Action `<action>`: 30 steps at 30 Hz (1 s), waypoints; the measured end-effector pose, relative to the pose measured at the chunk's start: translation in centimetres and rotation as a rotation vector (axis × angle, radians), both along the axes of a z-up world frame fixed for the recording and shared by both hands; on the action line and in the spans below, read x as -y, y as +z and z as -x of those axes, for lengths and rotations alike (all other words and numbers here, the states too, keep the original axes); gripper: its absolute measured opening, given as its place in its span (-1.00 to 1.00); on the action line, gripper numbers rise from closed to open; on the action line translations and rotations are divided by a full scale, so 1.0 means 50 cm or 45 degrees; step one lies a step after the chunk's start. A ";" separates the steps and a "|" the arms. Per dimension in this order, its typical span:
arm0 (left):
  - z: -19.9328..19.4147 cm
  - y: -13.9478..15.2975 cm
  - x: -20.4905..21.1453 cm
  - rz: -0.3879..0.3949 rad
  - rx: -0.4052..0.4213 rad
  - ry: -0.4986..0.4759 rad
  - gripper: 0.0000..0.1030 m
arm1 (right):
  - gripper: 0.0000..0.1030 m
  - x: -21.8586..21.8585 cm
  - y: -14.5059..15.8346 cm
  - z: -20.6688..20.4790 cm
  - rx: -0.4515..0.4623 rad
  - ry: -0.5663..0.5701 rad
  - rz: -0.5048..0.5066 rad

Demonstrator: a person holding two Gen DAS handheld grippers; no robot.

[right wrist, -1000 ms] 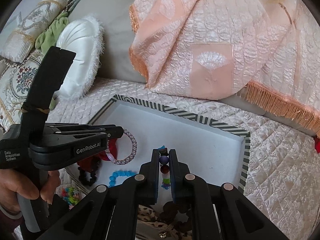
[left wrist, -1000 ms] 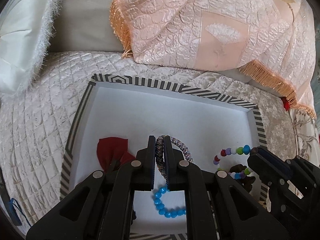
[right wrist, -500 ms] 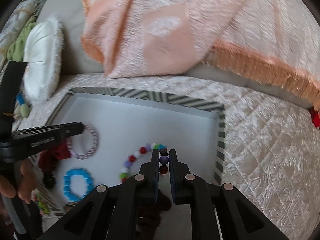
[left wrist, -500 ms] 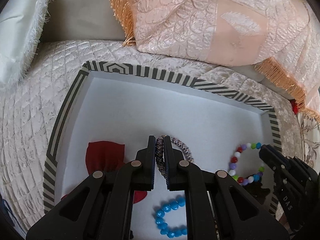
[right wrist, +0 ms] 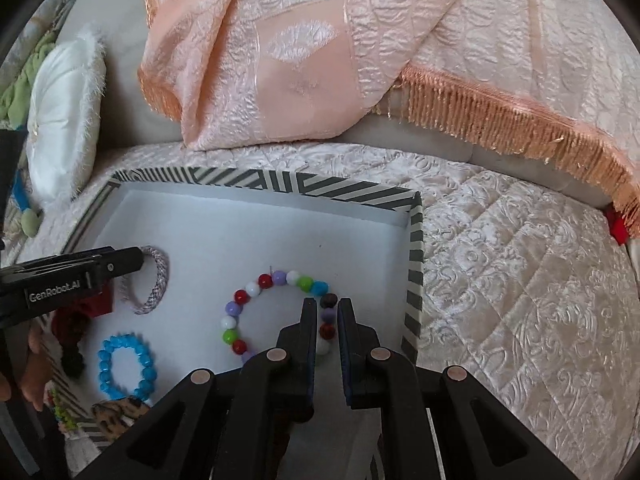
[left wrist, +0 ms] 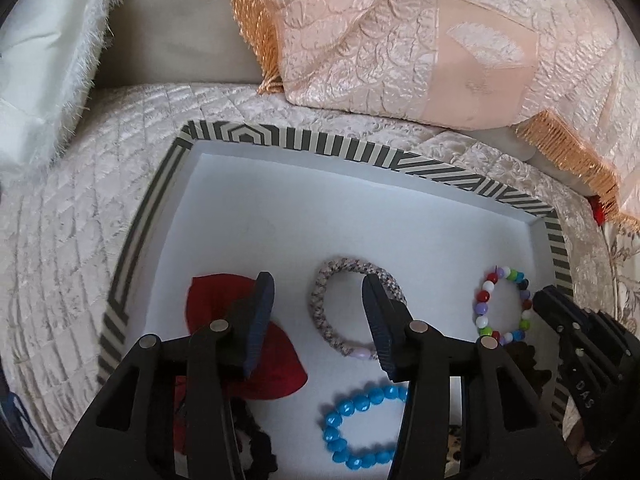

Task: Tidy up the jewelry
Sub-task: 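Withdraw both open tools from the tray back over the remaining accessories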

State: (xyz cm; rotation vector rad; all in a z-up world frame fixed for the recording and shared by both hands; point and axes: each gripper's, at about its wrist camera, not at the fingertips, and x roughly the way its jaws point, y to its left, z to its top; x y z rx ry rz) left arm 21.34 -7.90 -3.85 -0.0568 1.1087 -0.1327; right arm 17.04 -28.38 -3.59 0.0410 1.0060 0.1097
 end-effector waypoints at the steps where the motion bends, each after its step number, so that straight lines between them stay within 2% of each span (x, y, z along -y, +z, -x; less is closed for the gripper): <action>1: 0.003 0.004 0.000 -0.004 0.004 -0.003 -0.12 | -0.77 -0.001 0.006 0.007 0.005 -0.001 -0.004; 2: 0.007 0.009 -0.002 -0.006 0.008 -0.005 -0.11 | -0.72 -0.002 0.014 0.016 0.012 0.003 -0.012; 4: 0.020 0.021 -0.006 -0.009 0.020 -0.007 -0.11 | -0.42 -0.004 0.025 0.028 0.026 0.004 -0.032; 5: 0.025 0.025 -0.007 -0.009 0.026 -0.007 -0.11 | -0.38 -0.005 0.032 0.037 0.035 0.003 -0.044; 12: 0.095 0.070 -0.038 -0.032 0.097 0.009 -0.10 | -0.37 -0.042 0.076 0.110 0.072 0.039 -0.085; 22: 0.239 0.115 -0.096 -0.050 0.179 0.035 -0.05 | -0.30 -0.114 0.122 0.232 0.130 0.075 -0.134; 24: 0.268 0.118 -0.106 -0.035 0.182 0.039 0.03 | -0.30 -0.128 0.124 0.255 0.131 0.081 -0.148; 25: 0.283 0.120 -0.112 -0.025 0.187 0.043 0.15 | -0.29 -0.132 0.126 0.265 0.129 0.083 -0.153; 30: 0.344 0.127 -0.129 -0.025 0.216 0.043 0.18 | -0.27 -0.152 0.126 0.309 0.122 0.101 -0.154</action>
